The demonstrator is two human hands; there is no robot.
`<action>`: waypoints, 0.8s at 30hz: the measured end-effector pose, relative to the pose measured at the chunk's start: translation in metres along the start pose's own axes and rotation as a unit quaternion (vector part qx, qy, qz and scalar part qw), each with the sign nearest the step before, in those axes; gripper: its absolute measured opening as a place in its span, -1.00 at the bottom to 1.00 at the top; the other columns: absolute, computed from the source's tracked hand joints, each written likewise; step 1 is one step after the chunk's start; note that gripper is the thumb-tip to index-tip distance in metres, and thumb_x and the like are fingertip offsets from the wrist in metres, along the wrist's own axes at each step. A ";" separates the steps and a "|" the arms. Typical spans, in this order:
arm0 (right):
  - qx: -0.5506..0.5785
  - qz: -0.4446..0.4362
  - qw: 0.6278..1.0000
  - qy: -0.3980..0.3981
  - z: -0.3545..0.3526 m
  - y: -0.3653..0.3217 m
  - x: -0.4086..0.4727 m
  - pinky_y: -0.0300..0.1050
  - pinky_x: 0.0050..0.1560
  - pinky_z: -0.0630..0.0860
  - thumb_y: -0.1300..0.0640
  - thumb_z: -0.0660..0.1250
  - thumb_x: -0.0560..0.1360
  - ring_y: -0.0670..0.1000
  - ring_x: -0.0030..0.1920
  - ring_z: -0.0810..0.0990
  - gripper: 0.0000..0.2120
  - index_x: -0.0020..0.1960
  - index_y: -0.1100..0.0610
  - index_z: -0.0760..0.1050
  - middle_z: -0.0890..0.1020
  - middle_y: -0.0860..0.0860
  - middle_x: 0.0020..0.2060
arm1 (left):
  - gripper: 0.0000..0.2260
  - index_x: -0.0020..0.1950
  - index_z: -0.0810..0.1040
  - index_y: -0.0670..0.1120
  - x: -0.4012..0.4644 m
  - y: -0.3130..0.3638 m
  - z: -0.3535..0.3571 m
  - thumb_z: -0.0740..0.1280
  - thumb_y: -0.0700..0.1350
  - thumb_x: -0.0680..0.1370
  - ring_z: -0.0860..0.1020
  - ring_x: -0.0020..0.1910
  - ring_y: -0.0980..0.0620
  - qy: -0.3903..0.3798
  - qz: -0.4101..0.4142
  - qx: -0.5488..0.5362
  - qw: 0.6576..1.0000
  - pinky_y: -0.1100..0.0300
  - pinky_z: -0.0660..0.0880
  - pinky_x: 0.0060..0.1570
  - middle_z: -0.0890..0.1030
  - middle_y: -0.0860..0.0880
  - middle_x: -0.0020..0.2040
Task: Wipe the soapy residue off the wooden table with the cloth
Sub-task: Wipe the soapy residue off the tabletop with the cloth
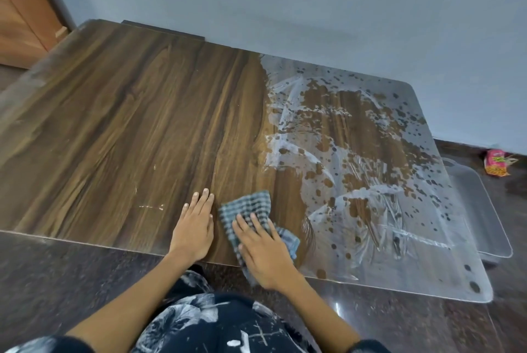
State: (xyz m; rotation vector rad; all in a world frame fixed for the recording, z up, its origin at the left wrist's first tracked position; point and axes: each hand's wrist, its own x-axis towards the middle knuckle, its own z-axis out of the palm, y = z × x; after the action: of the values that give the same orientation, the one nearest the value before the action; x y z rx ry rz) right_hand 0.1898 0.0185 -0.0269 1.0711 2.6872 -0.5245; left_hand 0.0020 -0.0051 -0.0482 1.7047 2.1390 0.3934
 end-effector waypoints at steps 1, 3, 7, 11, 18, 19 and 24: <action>-0.007 0.012 1.000 0.010 0.006 0.005 -0.013 0.11 0.41 0.22 -0.05 -0.23 0.64 -0.02 0.46 0.20 -0.51 0.50 0.01 0.17 0.27 -0.09 0.46 | -0.56 0.52 0.04 -0.16 0.000 0.002 0.000 -0.01 -0.14 0.64 -0.07 0.52 -0.01 0.002 0.000 0.001 1.000 0.08 -0.09 0.46 0.01 -0.04 0.54; 0.000 0.063 0.998 0.021 0.012 0.021 -0.031 0.03 0.32 0.36 -0.05 -0.22 0.65 -0.06 0.41 0.28 -0.54 0.47 -0.03 0.20 0.35 -0.15 0.41 | -0.56 0.52 0.04 -0.15 0.001 0.003 0.000 -0.02 -0.14 0.64 -0.07 0.52 -0.01 0.005 0.005 0.014 1.000 0.09 -0.11 0.46 0.01 -0.03 0.54; 0.017 0.099 0.994 0.032 -0.007 0.055 -0.017 0.04 0.49 -0.07 -0.15 -0.43 0.55 -0.05 0.49 -0.17 -0.39 0.54 -0.03 -0.07 -0.09 -0.19 0.47 | -0.56 0.52 0.02 -0.13 0.006 0.005 -0.001 -0.02 -0.12 0.64 -0.09 0.51 0.02 -0.002 0.024 0.018 1.000 0.13 -0.15 0.44 0.00 -0.01 0.54; 0.045 0.214 0.974 0.054 -0.037 0.077 0.044 0.06 0.48 -0.15 -0.03 -0.23 0.65 0.00 0.51 -0.21 -0.52 0.55 0.01 -0.19 -0.17 -0.11 0.52 | -0.47 0.52 -0.02 -0.10 0.016 0.002 -0.001 -0.20 0.08 0.59 -0.13 0.50 0.07 -0.028 0.045 0.040 0.998 0.18 -0.20 0.41 -0.06 0.04 0.53; 0.022 0.184 0.981 0.053 -0.040 0.047 0.092 0.14 0.48 0.00 0.00 -0.18 0.64 0.10 0.52 -0.07 -0.52 0.55 0.06 -0.06 -0.03 -0.05 0.53 | -0.29 0.52 -0.13 -0.06 0.053 -0.004 -0.011 -0.44 0.15 0.40 -0.27 0.42 0.15 -0.063 0.076 0.083 0.992 0.19 -0.25 0.39 -0.20 0.10 0.48; 0.004 0.156 0.986 0.054 -0.037 0.046 0.082 0.14 0.44 0.16 0.00 -0.18 0.63 0.09 0.50 0.08 -0.51 0.53 0.07 0.09 0.12 -0.04 0.51 | -0.30 0.52 -0.16 -0.05 0.059 -0.004 -0.013 -0.44 0.14 0.40 -0.28 0.42 0.14 -0.068 0.079 0.088 0.991 0.19 -0.26 0.38 -0.22 0.11 0.47; 0.001 0.128 0.992 0.015 -0.020 0.062 0.038 0.02 0.33 0.17 -0.01 -0.19 0.64 -0.04 0.44 0.25 -0.53 0.47 0.01 0.24 0.32 -0.11 0.43 | -0.39 0.44 -0.28 -0.02 0.094 -0.003 -0.019 -0.46 0.14 0.40 -0.28 0.46 0.09 -0.081 0.084 0.080 0.990 0.19 -0.29 0.38 -0.27 0.11 0.46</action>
State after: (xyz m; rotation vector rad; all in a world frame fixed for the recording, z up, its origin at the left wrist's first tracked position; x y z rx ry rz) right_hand 0.2045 0.0922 -0.0360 1.4077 2.5198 -0.4664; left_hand -0.0274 0.0863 -0.0438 1.9431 1.9640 0.1248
